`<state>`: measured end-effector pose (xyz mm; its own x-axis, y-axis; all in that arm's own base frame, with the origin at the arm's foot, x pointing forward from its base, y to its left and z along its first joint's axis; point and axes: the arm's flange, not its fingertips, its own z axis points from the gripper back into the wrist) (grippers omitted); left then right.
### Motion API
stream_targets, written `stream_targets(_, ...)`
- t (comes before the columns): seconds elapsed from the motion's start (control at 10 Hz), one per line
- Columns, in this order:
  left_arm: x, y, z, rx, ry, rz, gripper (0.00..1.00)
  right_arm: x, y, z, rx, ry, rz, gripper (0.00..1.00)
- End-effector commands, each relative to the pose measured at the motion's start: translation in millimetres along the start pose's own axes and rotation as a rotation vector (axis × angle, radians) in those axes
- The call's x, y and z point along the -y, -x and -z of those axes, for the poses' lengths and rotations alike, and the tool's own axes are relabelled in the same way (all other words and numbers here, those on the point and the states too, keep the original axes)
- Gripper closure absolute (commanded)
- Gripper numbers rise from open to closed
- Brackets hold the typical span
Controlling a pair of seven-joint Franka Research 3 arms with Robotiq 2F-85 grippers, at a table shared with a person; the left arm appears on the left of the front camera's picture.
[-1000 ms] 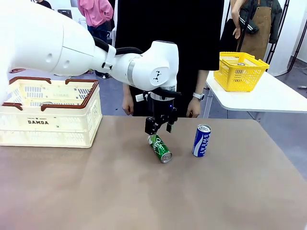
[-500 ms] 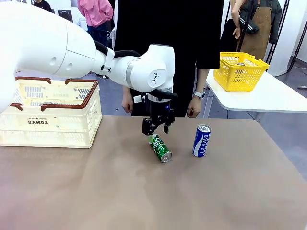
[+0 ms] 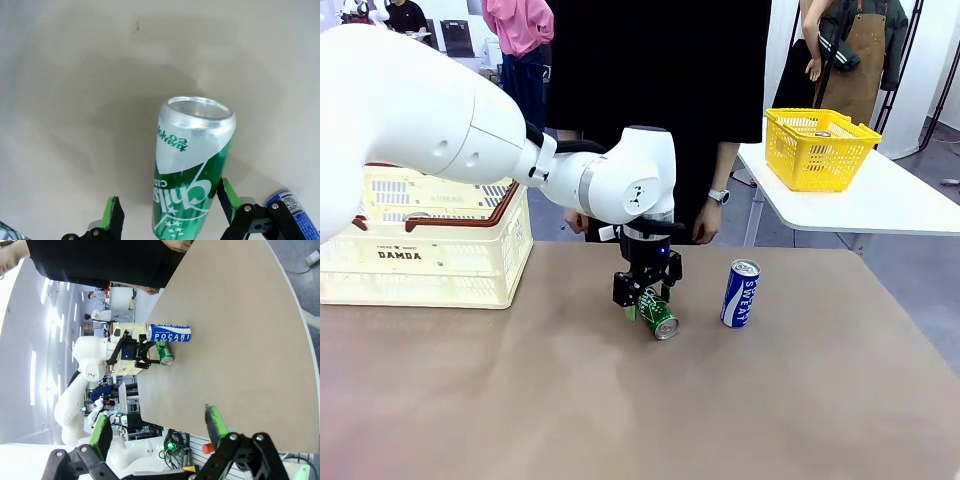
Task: Place the drinks into the Shopping basket.
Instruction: Pick up one drink and place it into the Shopping basket.
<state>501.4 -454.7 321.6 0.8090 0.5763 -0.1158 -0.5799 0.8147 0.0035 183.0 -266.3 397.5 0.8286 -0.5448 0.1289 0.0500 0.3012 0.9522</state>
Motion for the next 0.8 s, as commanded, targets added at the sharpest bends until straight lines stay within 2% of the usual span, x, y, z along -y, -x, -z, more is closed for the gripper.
stream_targets(0.0, -8.3, -1.3, 5.0, -0.027, 0.01, 0.025, 0.0, -1.7, -1.8, 0.1, 0.011, -0.02, -0.025, 0.0)
stream_targets(0.1, -7.1, -1.6, 7.5, -0.012, 0.015, 0.031, 0.0, -1.7, -1.8, 0.1, 0.011, -0.02, -0.025, 0.0)
stream_targets(0.2, -5.0, -3.7, 10.8, -0.011, 0.026, 0.067, 0.56, -1.7, -1.8, 0.1, 0.011, -0.02, -0.025, 0.0)
stream_targets(0.3, -3.4, -4.9, 12.7, 0.0, 0.034, 0.09, 1.0, -1.7, -1.8, 0.1, 0.011, -0.02, -0.025, 0.0)
stream_targets(0.7, -1.3, -12.3, 22.1, 0.003, 0.048, 0.143, 1.0, -1.7, -1.8, 0.1, 0.011, -0.02, -0.025, 0.0)
